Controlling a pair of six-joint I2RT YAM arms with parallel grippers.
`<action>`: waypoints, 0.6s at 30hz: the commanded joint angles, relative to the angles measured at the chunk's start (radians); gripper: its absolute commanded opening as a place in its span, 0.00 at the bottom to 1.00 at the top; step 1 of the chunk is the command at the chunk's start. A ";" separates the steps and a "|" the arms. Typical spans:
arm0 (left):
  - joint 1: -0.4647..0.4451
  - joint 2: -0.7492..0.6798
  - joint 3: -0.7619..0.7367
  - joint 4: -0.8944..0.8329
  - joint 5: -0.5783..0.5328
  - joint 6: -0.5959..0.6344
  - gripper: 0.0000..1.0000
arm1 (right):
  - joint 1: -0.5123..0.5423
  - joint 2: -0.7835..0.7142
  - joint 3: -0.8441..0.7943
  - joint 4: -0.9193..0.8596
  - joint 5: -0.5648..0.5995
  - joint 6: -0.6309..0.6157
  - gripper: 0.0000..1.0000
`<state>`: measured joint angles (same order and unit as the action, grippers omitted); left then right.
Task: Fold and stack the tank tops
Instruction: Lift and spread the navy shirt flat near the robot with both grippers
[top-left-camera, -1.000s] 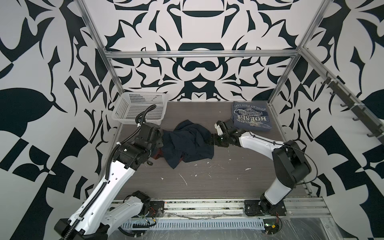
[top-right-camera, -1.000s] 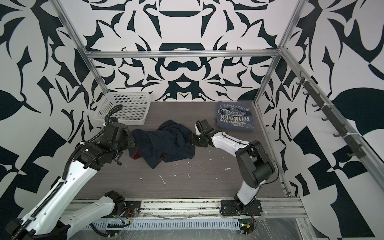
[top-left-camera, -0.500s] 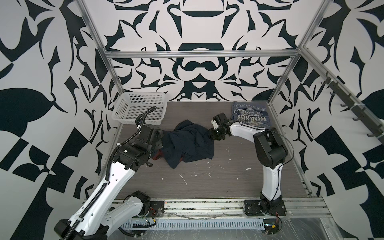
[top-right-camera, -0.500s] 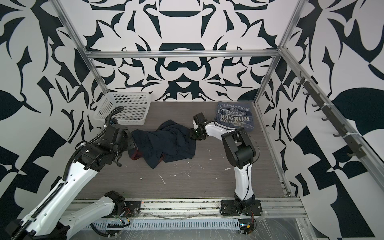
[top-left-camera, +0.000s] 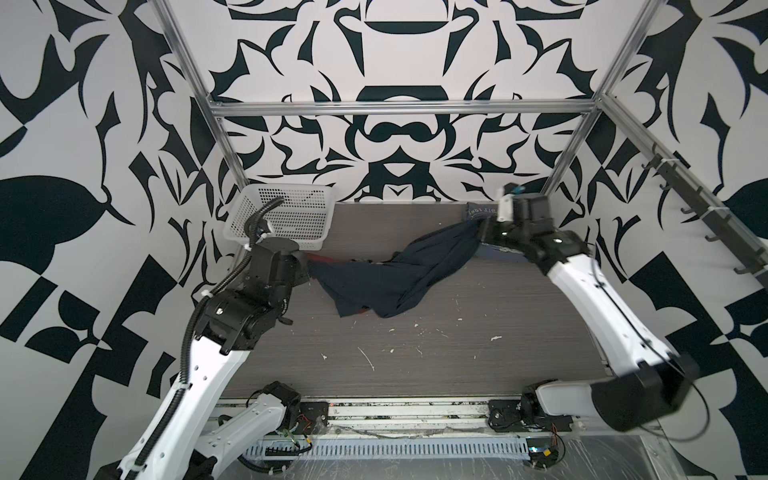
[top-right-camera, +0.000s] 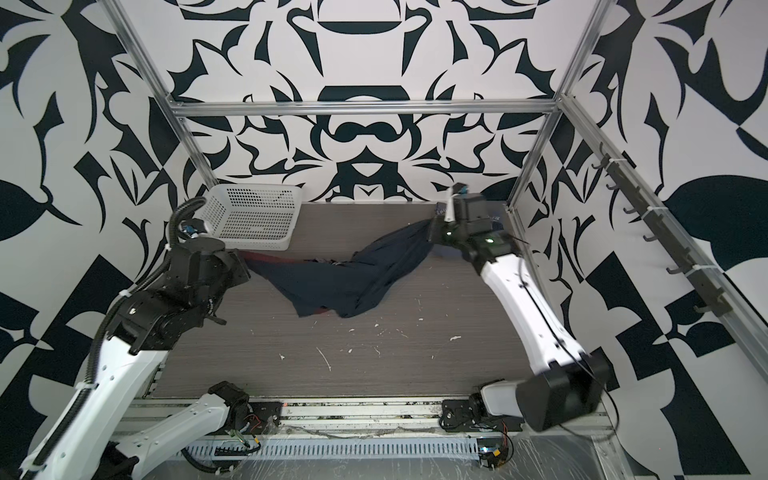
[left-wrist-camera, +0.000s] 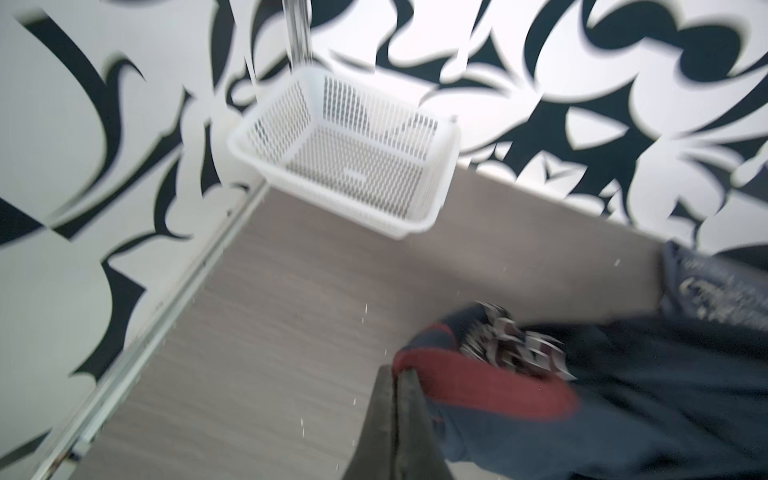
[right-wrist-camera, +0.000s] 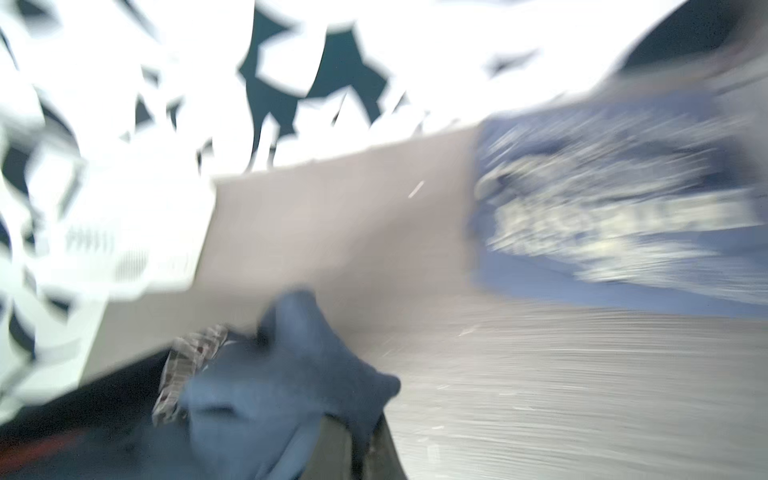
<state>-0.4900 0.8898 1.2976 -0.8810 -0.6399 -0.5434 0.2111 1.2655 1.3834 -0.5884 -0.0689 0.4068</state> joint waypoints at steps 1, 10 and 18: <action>0.007 -0.072 0.021 0.042 -0.084 0.045 0.00 | -0.034 -0.120 0.021 -0.129 0.048 -0.049 0.00; 0.006 -0.070 -0.160 -0.013 -0.062 0.003 0.00 | -0.053 -0.330 -0.224 -0.188 0.139 -0.012 0.00; 0.010 0.122 -0.429 -0.091 0.321 -0.326 0.00 | -0.062 -0.322 -0.606 -0.154 0.038 0.188 0.00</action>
<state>-0.4843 1.0210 0.9619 -0.9024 -0.5144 -0.7094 0.1574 0.9627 0.8516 -0.7456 0.0063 0.4923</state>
